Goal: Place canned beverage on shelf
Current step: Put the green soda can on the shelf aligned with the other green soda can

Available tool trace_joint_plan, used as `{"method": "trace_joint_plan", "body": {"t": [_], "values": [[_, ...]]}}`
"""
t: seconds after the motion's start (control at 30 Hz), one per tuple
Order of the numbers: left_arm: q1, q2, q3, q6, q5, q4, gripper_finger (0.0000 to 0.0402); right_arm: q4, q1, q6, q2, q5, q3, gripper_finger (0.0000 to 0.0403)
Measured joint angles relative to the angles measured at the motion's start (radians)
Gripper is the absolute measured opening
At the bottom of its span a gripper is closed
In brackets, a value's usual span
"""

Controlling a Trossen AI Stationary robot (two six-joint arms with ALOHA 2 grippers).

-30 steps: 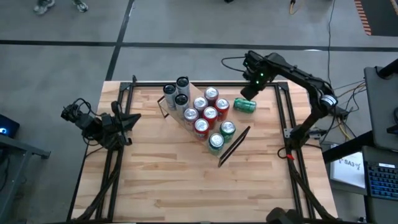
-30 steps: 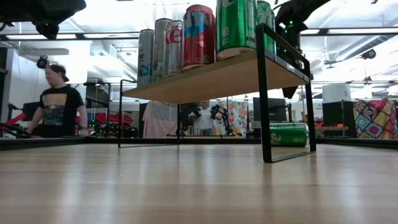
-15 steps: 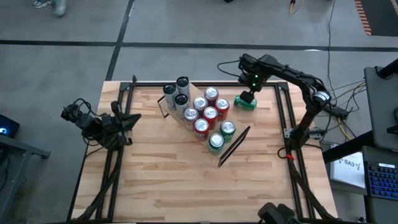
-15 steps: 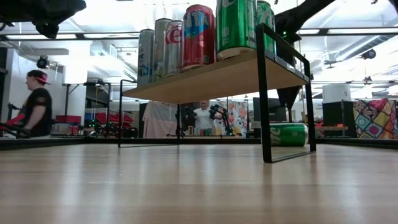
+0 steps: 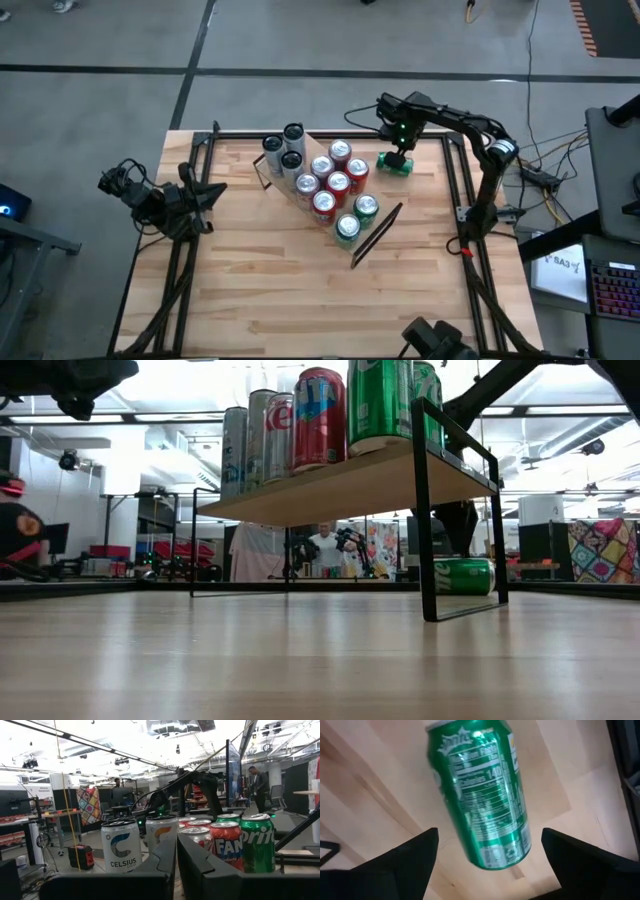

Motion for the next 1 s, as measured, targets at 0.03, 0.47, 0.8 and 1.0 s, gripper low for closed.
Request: {"method": "trace_joint_plan", "body": {"t": [0.03,0.47,0.8,1.0], "values": [[0.000,0.000,0.000,0.001,0.000,0.000,0.0000,0.000,0.000,-0.004,0.006,0.005,0.000,0.0343],[0.000,0.000,0.000,0.016,-0.002,0.001,0.0000,0.020,0.007,-0.021,0.048,0.021,-0.002,0.0343],[0.000,0.000,0.000,0.020,-0.004,0.002,0.0000,0.065,0.024,-0.030,0.076,0.007,-0.030,0.0343],[0.000,0.000,0.000,0.020,-0.004,0.002,0.0000,0.135,0.027,-0.024,0.109,0.021,-0.089,0.0342]]}}
